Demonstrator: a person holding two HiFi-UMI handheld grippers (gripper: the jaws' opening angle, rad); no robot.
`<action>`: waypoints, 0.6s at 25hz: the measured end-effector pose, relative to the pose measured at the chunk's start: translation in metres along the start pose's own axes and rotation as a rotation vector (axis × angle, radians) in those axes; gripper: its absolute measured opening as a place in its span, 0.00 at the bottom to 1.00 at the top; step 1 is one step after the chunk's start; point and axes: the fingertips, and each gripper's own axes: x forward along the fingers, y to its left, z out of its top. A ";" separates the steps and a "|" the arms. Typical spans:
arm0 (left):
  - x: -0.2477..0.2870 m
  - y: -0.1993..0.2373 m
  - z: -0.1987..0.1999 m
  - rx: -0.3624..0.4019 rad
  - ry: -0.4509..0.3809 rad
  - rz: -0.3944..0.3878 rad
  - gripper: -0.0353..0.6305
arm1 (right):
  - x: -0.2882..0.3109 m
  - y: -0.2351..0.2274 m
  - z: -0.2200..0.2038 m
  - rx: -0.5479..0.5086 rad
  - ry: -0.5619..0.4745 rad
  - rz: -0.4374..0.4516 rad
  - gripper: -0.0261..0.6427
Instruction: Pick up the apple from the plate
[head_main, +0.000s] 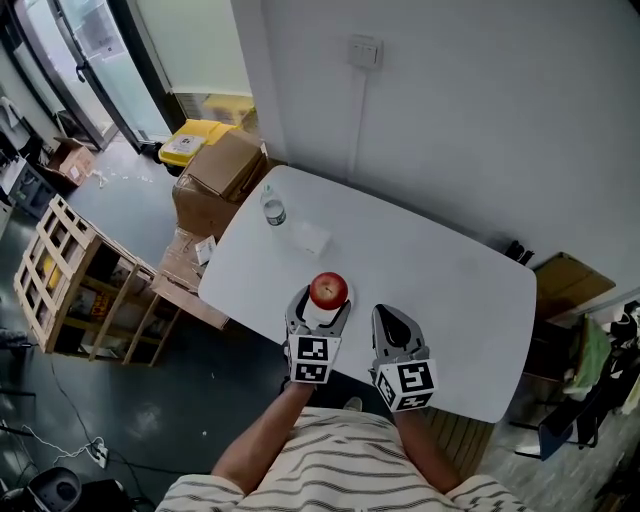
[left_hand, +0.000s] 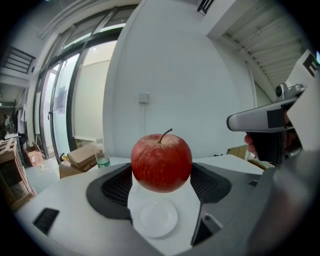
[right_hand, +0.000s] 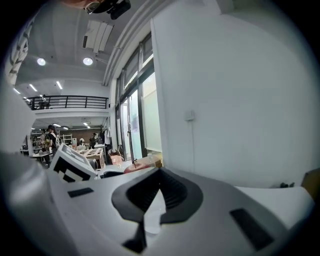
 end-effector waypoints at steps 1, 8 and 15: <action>-0.001 0.000 0.004 0.001 -0.008 0.001 0.62 | 0.001 0.000 0.002 -0.002 -0.006 0.002 0.05; -0.014 -0.004 0.033 0.024 -0.054 -0.007 0.62 | 0.003 0.001 0.018 -0.009 -0.041 0.013 0.05; -0.032 -0.002 0.055 0.027 -0.098 0.003 0.62 | 0.002 0.010 0.033 -0.021 -0.072 0.032 0.05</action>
